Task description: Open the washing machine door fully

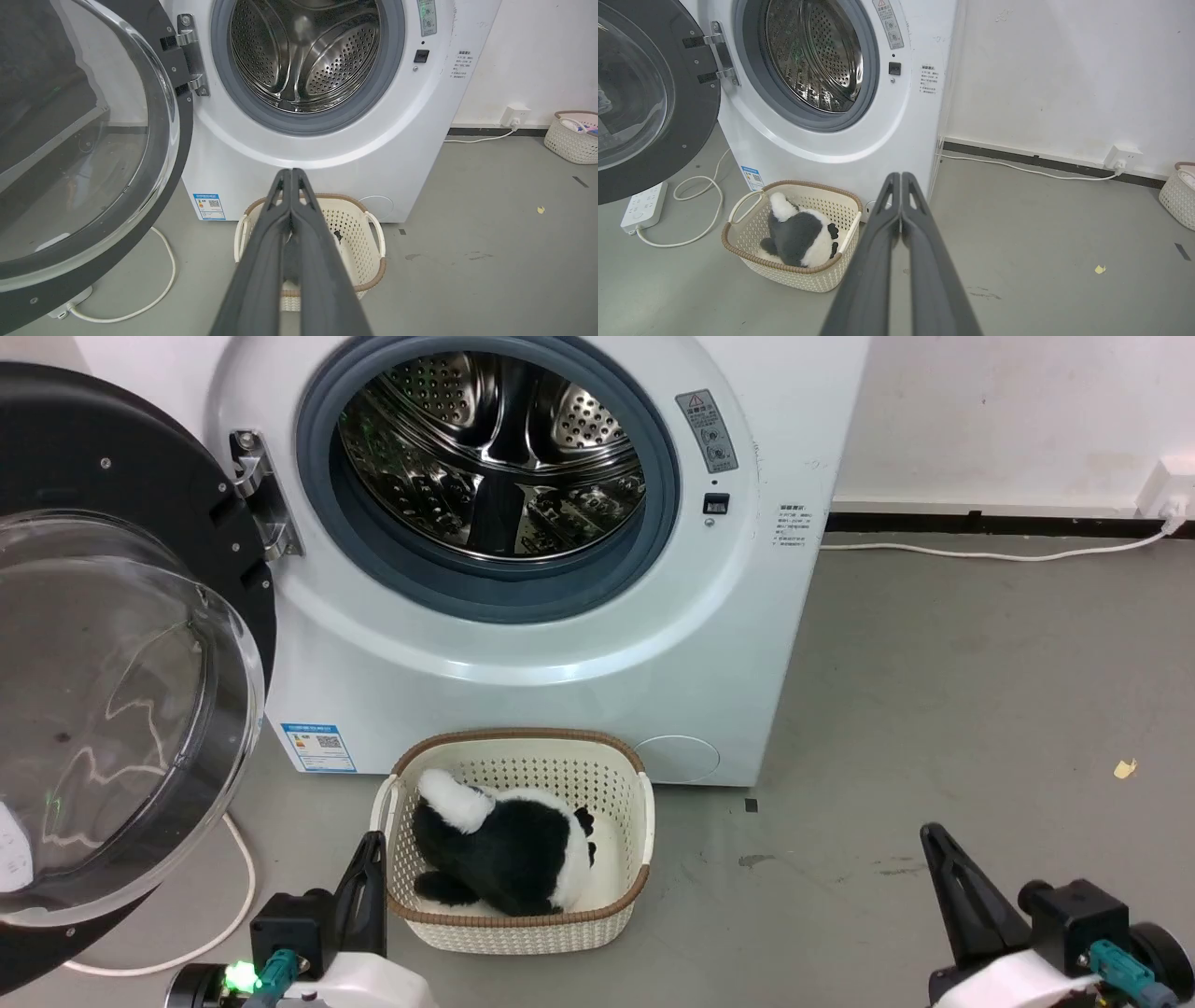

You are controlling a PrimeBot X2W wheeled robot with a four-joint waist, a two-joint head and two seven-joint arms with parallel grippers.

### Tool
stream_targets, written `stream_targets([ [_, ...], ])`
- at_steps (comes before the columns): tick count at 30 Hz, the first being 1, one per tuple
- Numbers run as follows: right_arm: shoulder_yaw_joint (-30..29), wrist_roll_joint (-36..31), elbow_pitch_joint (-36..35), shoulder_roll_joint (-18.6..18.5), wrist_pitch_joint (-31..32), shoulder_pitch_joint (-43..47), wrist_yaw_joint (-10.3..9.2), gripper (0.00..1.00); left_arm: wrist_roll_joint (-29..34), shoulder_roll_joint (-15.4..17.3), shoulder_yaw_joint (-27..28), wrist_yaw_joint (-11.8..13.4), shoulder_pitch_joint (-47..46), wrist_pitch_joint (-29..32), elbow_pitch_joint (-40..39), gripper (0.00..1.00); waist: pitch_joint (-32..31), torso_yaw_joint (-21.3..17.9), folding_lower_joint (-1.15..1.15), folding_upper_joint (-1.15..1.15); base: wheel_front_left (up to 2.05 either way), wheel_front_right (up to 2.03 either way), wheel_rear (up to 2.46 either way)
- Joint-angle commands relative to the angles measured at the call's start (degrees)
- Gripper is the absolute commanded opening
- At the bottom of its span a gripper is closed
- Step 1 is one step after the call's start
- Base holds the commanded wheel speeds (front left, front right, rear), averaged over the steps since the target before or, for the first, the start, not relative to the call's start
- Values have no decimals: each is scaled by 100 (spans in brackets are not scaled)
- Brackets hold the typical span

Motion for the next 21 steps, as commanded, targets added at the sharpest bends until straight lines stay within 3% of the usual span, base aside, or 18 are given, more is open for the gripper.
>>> stream_targets([
  [1,13,-20,-10,35,27,-120,3,0,56,-24,24,-34,-110,26,-51,0,2,-2,0,0,0,0,0],
  [21,57,-110,-13,45,286,-280,4,0,335,-107,235,-164,-173,284,-221,0,57,-48,0,0,0,0,0],
])
